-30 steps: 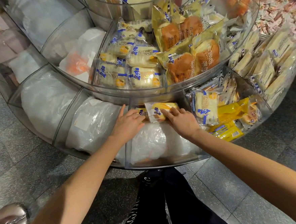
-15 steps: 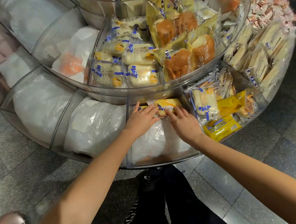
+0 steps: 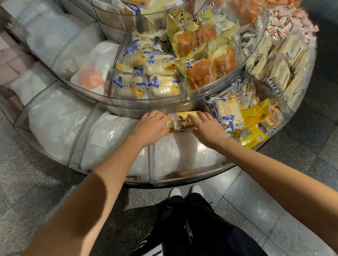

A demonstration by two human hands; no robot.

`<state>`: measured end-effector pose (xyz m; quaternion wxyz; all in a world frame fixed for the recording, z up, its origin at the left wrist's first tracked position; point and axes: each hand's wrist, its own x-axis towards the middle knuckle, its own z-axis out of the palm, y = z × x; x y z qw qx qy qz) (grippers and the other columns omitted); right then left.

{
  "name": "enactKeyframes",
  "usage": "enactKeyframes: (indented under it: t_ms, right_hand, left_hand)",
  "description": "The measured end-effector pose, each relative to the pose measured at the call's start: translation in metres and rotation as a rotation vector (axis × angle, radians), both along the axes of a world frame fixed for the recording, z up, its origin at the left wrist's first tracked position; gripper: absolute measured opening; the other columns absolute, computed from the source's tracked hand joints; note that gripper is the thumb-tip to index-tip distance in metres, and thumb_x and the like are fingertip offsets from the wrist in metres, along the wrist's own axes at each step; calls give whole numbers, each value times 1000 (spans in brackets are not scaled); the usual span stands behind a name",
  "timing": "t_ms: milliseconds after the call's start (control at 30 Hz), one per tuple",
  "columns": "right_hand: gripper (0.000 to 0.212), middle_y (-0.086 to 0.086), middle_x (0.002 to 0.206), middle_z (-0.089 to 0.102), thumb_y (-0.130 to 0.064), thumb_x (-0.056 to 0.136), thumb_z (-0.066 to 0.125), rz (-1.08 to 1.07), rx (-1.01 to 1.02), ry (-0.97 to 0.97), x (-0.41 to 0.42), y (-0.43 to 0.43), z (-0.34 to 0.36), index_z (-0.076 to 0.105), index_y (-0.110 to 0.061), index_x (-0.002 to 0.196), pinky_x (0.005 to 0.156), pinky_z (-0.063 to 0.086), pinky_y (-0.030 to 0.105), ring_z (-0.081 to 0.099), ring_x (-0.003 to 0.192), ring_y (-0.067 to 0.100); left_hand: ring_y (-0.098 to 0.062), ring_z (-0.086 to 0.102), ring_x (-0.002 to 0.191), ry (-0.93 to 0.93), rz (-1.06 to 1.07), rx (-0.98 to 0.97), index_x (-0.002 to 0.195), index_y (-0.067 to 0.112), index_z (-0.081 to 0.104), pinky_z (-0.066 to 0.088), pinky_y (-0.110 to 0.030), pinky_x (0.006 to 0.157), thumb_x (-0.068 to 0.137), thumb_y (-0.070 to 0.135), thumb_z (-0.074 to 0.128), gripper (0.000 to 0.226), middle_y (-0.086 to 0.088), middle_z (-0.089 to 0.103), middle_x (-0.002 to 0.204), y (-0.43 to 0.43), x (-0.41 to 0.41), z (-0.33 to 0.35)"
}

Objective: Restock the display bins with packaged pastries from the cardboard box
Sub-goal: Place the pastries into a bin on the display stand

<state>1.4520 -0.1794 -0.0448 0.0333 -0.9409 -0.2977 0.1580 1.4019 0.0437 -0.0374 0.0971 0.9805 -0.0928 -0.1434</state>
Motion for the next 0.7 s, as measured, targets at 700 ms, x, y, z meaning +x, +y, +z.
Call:
enactKeyframes:
  t_ms: [700]
  right_hand:
    - [61, 21, 155, 25, -39, 101, 44, 622, 211, 6, -119, 83, 90, 24, -15, 153, 110, 33, 47, 30, 139, 41]
  left_hand:
    - [-28, 34, 138, -194, 819, 8, 153, 22, 27, 31, -44, 111, 99, 38, 51, 61, -6, 36, 151, 2, -268, 114]
